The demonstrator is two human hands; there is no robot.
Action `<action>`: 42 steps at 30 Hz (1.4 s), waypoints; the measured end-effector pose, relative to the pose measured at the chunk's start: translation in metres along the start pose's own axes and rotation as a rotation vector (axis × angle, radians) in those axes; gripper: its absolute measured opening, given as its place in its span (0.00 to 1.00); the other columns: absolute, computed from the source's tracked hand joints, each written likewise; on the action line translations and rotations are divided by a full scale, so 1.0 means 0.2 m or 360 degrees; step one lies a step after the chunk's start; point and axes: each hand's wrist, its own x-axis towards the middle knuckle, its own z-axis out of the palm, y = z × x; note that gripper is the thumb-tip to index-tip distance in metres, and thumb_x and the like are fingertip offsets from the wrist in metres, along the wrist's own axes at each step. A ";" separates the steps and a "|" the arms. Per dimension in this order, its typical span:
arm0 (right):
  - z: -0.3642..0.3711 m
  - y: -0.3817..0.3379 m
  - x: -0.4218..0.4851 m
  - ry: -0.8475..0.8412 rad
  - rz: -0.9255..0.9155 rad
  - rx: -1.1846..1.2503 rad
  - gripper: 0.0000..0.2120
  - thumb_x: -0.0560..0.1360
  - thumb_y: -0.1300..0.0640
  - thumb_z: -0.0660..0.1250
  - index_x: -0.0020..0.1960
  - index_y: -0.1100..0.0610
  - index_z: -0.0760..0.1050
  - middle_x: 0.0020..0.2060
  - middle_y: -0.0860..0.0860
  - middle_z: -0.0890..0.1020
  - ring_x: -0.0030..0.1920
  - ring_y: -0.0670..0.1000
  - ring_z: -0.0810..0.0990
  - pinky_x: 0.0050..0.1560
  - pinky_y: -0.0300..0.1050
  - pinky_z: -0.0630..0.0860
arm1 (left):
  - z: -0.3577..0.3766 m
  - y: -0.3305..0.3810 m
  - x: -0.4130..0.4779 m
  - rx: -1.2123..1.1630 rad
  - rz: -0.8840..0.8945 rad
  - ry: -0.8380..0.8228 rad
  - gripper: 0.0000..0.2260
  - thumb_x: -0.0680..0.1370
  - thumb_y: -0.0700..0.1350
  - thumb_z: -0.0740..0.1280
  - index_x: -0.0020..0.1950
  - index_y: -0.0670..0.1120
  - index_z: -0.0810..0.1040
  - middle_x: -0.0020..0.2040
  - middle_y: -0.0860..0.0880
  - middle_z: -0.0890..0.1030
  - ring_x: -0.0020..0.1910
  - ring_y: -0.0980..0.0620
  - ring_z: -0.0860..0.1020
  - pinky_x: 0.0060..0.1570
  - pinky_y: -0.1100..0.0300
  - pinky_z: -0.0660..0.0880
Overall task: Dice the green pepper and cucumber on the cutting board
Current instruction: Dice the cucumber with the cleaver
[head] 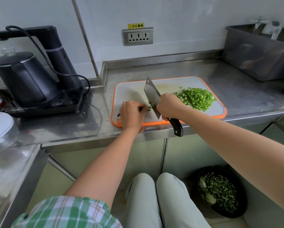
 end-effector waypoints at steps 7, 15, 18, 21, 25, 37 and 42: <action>-0.02 -0.02 -0.04 -0.0088 -0.0023 -0.0050 0.05 0.71 0.69 0.57 0.37 0.63 0.68 0.31 0.60 0.79 0.33 0.59 0.79 0.34 0.45 0.75 | -0.06 0.00 -0.03 0.0241 0.0041 0.0008 0.08 0.71 0.51 0.67 0.43 0.53 0.85 0.42 0.49 0.82 0.46 0.42 0.75 0.43 0.52 0.71; 0.02 -0.01 -0.03 -0.0080 -0.0032 -0.0021 0.09 0.72 0.68 0.56 0.34 0.62 0.67 0.25 0.56 0.75 0.25 0.53 0.75 0.26 0.40 0.70 | -0.09 -0.01 -0.05 0.0330 0.0022 -0.0022 0.10 0.69 0.50 0.70 0.48 0.52 0.84 0.47 0.48 0.81 0.49 0.43 0.75 0.50 0.53 0.70; 0.02 0.01 -0.01 0.0001 -0.0027 0.0008 0.10 0.74 0.67 0.58 0.34 0.60 0.66 0.32 0.57 0.77 0.32 0.56 0.76 0.31 0.42 0.72 | -0.10 -0.01 -0.04 0.0274 0.0039 -0.0082 0.08 0.72 0.45 0.68 0.49 0.51 0.84 0.48 0.47 0.81 0.49 0.43 0.76 0.47 0.54 0.70; -0.01 0.02 -0.01 0.0010 0.0005 0.0027 0.07 0.73 0.69 0.59 0.36 0.63 0.68 0.31 0.58 0.78 0.28 0.56 0.75 0.30 0.42 0.71 | -0.09 -0.02 -0.02 0.0187 0.0085 -0.0090 0.08 0.73 0.42 0.68 0.48 0.50 0.85 0.47 0.46 0.82 0.47 0.42 0.77 0.46 0.53 0.71; -0.02 0.01 -0.03 -0.0025 -0.0059 0.0070 0.05 0.73 0.68 0.58 0.38 0.63 0.68 0.33 0.60 0.79 0.29 0.56 0.76 0.33 0.44 0.74 | -0.05 0.02 -0.01 0.0008 0.0103 -0.0092 0.06 0.73 0.42 0.70 0.47 0.49 0.85 0.43 0.48 0.84 0.44 0.43 0.80 0.46 0.50 0.75; 0.01 0.00 -0.01 -0.0074 -0.0022 -0.0014 0.07 0.73 0.69 0.56 0.37 0.62 0.67 0.28 0.58 0.76 0.27 0.55 0.75 0.29 0.42 0.71 | -0.10 -0.01 -0.04 0.0144 0.0120 -0.0088 0.05 0.73 0.45 0.70 0.46 0.52 0.85 0.43 0.50 0.82 0.46 0.45 0.76 0.43 0.54 0.72; -0.03 0.03 -0.01 -0.0035 -0.0028 -0.0049 0.08 0.70 0.69 0.59 0.34 0.62 0.69 0.32 0.60 0.80 0.28 0.56 0.76 0.29 0.43 0.71 | -0.07 -0.01 -0.03 0.0075 0.0089 -0.0063 0.04 0.72 0.46 0.71 0.42 0.51 0.85 0.39 0.51 0.83 0.44 0.44 0.77 0.41 0.52 0.74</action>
